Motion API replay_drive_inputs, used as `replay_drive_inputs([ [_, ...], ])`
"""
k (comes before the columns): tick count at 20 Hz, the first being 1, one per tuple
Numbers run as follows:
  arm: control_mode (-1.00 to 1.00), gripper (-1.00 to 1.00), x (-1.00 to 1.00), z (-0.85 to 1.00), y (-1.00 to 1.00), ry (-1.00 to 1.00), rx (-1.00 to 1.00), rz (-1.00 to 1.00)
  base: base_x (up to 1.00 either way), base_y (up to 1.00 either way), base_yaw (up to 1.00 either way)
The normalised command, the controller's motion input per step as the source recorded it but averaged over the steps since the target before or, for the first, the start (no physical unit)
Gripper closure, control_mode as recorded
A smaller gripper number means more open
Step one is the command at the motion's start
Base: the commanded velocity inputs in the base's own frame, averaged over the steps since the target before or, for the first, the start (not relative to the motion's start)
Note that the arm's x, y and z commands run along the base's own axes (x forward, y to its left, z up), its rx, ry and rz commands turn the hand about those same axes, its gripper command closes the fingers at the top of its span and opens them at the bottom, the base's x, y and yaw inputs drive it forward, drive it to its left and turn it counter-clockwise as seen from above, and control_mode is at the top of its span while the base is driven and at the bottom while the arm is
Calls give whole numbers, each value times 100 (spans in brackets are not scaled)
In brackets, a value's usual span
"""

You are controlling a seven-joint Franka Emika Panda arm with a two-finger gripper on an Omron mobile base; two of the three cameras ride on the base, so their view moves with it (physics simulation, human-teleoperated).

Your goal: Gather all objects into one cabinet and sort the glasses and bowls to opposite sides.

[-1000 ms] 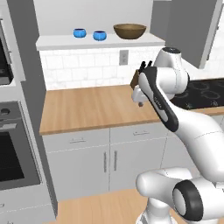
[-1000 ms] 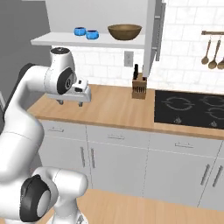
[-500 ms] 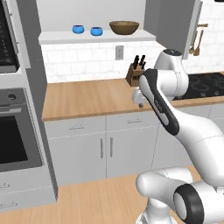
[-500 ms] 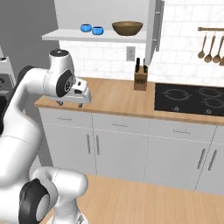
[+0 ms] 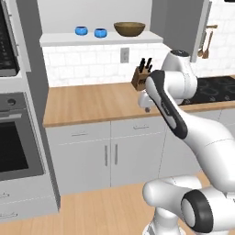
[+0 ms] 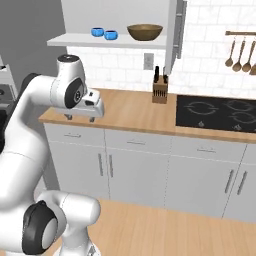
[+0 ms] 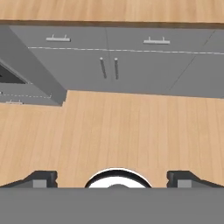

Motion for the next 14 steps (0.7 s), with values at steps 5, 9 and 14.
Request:
replay_drive_inputs([
  [5, 100, -100, 0, 0, 0, 0, 0, 0, 0, -71, -5],
  [9, 100, -100, 0, 0, 0, 0, 0, 0, 0, -83, -9],
  [14, 100, -100, 0, 0, 0, 0, 0, 0, 0, -82, -11],
])
